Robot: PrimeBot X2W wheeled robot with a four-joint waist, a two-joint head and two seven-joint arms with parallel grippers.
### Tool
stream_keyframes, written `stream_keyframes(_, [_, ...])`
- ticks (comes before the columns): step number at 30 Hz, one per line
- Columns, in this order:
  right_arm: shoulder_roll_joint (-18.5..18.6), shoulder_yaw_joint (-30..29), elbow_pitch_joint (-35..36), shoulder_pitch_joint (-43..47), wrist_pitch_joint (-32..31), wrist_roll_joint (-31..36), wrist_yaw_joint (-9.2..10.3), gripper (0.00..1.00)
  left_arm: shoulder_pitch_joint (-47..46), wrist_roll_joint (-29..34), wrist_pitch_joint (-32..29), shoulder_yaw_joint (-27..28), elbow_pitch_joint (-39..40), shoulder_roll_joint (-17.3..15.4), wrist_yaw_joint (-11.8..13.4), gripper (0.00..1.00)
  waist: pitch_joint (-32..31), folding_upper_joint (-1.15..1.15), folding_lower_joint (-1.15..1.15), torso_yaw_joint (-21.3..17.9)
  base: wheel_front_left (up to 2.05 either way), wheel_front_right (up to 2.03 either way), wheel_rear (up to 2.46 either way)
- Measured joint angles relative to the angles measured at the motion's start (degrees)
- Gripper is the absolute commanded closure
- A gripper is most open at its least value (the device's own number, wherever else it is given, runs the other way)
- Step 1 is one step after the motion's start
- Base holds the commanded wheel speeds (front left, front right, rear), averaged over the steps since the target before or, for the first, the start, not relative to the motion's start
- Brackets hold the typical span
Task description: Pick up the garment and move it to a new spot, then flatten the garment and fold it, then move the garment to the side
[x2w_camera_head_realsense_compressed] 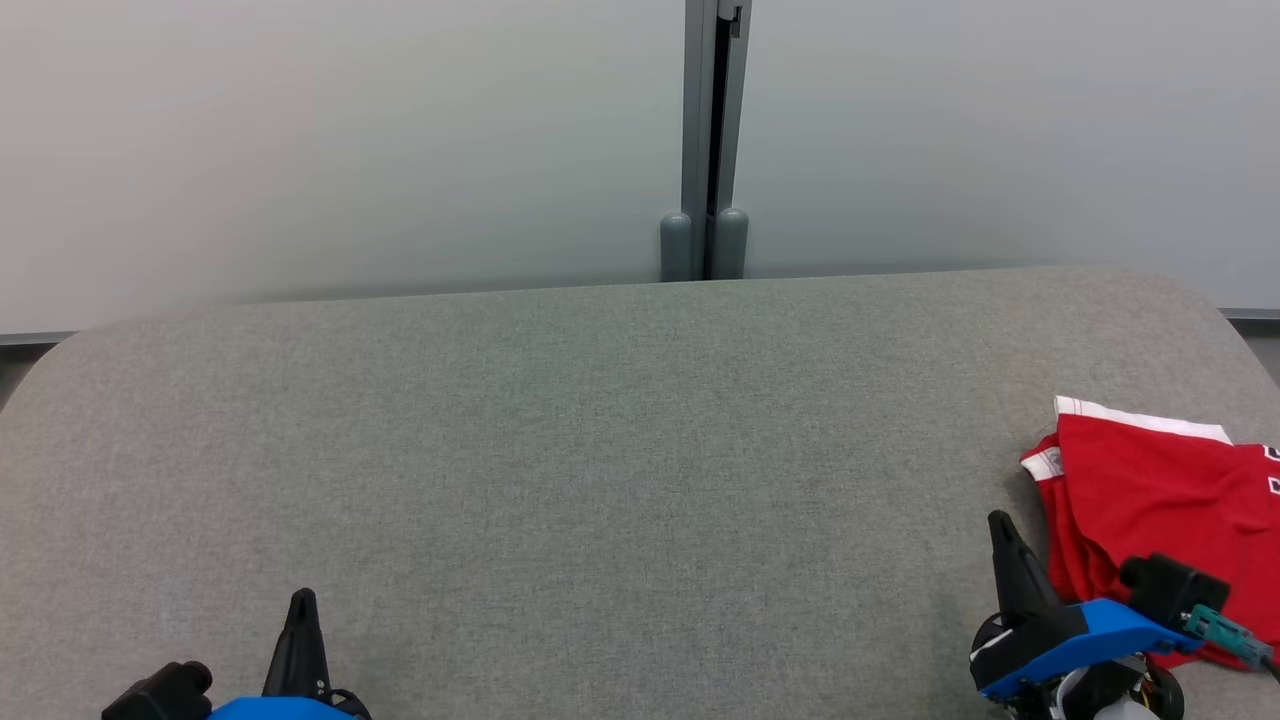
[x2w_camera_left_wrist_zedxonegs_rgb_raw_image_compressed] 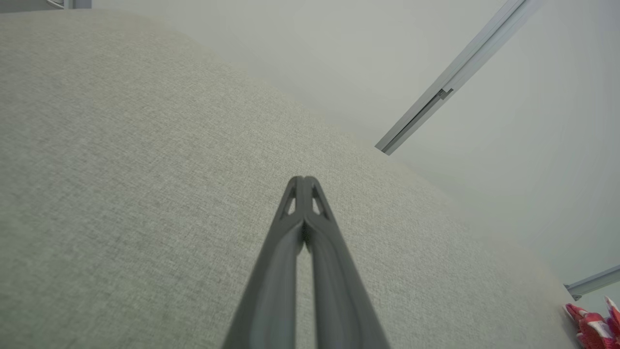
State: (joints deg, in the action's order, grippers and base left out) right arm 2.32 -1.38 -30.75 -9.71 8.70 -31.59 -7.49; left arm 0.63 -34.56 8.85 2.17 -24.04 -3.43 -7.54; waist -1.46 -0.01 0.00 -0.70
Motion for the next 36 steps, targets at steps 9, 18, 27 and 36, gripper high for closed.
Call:
stream_keyframes(9, [0.01, -0.65, 2.19, 0.61, -1.92, -7.79, 0.0, 1.0, -0.89, -7.5, -1.99, 0.69, 1.24, 0.07, 0.0, 1.0, 0.14, 0.0, 0.0, 0.06, 0.0, 0.0, 0.0])
stream_keyframes(18, [0.03, -1.2, 4.11, 0.8, -3.75, -14.99, 0.01, 1.0, -1.92, -14.36, -3.8, 0.99, 2.41, 0.12, 0.0, 1.0, 0.28, 0.0, 0.0, 0.12, 0.0, 0.0, 0.0])
stream_keyframes(27, [0.05, -1.8, 5.92, 1.16, -5.26, -21.59, 0.01, 1.0, -2.27, -20.61, -5.39, 1.36, 3.58, 0.16, 0.0, 1.0, 0.43, 0.01, 0.0, 0.18, 0.0, 0.0, 0.0])
stream_keyframes(36, [0.09, -2.36, 7.64, 1.71, -6.86, -27.69, 0.01, 1.0, -3.14, -26.28, -7.01, 2.04, 4.49, 0.2, 0.01, 1.0, 0.57, 0.01, 0.0, 0.24, 0.0, 0.0, 0.0])
